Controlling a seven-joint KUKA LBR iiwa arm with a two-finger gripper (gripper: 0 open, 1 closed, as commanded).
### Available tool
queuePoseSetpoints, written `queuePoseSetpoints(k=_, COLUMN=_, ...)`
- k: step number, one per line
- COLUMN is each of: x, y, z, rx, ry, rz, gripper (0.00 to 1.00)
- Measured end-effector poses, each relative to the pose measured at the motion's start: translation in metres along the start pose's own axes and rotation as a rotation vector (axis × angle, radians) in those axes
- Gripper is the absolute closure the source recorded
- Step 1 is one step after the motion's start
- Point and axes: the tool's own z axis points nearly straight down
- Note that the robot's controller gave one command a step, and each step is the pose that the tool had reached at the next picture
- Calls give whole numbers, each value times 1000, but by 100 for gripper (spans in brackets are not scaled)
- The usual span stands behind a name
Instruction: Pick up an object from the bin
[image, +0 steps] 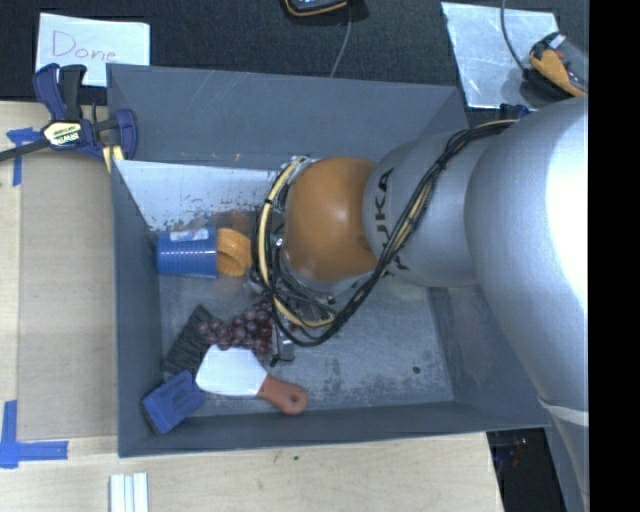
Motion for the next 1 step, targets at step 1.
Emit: queuePoseSetpoints(k=1, x=-9, y=17, z=0, rx=2, ry=-20, rz=-188, gripper=0)
